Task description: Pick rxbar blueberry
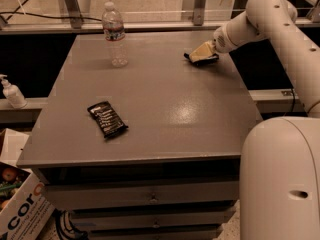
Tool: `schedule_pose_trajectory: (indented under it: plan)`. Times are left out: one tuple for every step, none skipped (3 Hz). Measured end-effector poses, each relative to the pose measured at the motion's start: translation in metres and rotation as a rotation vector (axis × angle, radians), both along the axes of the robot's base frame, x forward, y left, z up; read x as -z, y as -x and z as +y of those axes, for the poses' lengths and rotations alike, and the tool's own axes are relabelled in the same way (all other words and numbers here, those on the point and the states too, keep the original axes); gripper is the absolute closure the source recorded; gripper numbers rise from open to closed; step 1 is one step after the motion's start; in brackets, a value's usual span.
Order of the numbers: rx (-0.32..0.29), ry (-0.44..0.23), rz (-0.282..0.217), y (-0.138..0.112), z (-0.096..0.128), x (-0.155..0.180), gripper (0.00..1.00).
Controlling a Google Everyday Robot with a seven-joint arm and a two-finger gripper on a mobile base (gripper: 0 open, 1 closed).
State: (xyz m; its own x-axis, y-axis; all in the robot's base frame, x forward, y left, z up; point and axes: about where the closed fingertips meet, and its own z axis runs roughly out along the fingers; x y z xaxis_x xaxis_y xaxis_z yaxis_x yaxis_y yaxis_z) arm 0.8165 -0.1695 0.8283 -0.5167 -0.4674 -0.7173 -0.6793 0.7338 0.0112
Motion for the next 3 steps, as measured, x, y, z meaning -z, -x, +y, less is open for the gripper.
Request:
schedule_pose_trajectory:
  plan:
    - [-0.013, -0.066, -0.027, 0.022, -0.015, -0.026, 1.00]
    - [-0.017, -0.111, -0.042, 0.047, -0.020, -0.045, 1.00]
    - [-0.072, -0.168, -0.040, 0.072, -0.004, -0.063, 1.00]
